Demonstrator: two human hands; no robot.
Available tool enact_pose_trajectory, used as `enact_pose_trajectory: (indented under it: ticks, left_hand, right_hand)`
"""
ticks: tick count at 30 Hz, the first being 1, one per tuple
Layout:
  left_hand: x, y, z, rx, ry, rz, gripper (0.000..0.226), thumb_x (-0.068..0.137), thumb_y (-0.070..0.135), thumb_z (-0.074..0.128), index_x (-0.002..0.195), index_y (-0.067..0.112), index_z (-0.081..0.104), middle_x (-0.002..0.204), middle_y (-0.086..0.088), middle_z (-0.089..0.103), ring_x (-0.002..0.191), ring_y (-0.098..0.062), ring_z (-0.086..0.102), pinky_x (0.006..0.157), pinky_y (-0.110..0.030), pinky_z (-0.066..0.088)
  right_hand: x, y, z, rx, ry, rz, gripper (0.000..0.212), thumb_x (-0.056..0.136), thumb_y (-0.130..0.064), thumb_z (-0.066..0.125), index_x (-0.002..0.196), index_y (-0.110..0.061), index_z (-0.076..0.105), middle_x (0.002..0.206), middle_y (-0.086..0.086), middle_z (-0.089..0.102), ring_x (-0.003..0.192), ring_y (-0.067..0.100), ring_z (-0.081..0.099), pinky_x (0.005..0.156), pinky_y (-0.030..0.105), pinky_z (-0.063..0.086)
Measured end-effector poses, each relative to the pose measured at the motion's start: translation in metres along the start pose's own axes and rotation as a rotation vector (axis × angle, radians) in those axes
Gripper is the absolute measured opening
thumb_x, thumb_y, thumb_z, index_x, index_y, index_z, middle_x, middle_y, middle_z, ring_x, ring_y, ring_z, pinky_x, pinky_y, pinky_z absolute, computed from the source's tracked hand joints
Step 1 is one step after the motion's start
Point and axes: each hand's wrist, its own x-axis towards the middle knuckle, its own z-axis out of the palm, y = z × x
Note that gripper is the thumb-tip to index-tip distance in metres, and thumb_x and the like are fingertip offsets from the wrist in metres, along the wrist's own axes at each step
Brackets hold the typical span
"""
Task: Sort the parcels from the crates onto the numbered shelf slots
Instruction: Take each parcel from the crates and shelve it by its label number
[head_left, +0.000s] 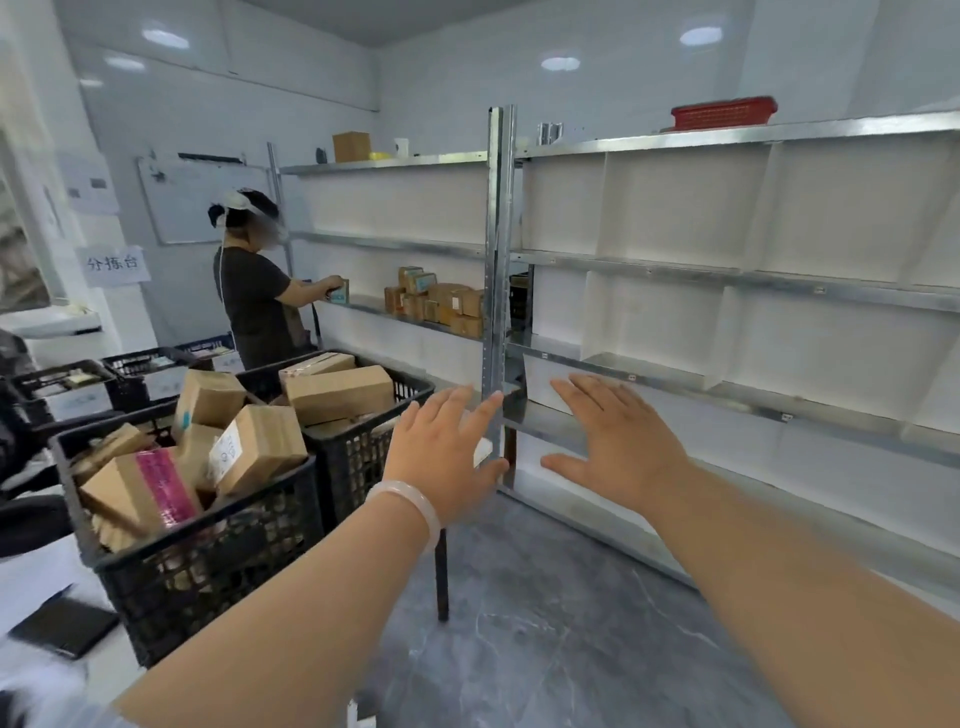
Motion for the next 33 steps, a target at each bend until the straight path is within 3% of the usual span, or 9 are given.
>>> enact_pose_trajectory:
  ticks: [16,24,33]
  left_hand:
    - [0.127,-0.096,0.132,0.104,-0.076,-0.419,0.073,0.092,0.063,0.044,0.154,0.038,0.013,0.162,0.003,0.019,0.148,-0.023,0.018,0.119,-0.049,0.022]
    - [0.161,-0.144,0.197,0.105,-0.142,-0.573,0.073,0.092,0.064,0.042,0.153,0.041,0.010,0.163,0.005,0.014,0.149,-0.020,0.014,0.121,-0.047,0.018]
    - [0.199,-0.253,0.262,0.070,-0.159,-0.717,0.071,0.092,0.066,0.038,0.153,0.038,0.014,0.162,0.003,0.017,0.148,-0.022,0.016,0.120,-0.046,0.020]
  right_hand:
    - [0.246,0.033,0.156,0.197,-0.022,-0.393,0.090,0.084,-0.071,0.046,0.153,-0.030,0.007,0.161,-0.001,0.015,0.147,0.018,0.012,0.120,0.040,0.008]
    - [0.332,0.031,0.228,0.287,-0.096,-0.468,0.088,0.085,-0.071,0.046,0.153,-0.031,0.008,0.161,-0.001,0.013,0.148,0.018,0.010,0.120,0.041,0.013]
    - [0.444,-0.017,0.313,0.278,-0.151,-0.532,0.087,0.085,-0.069,0.047,0.153,-0.029,0.011,0.161,-0.002,0.014,0.147,0.017,0.011,0.120,0.038,0.012]
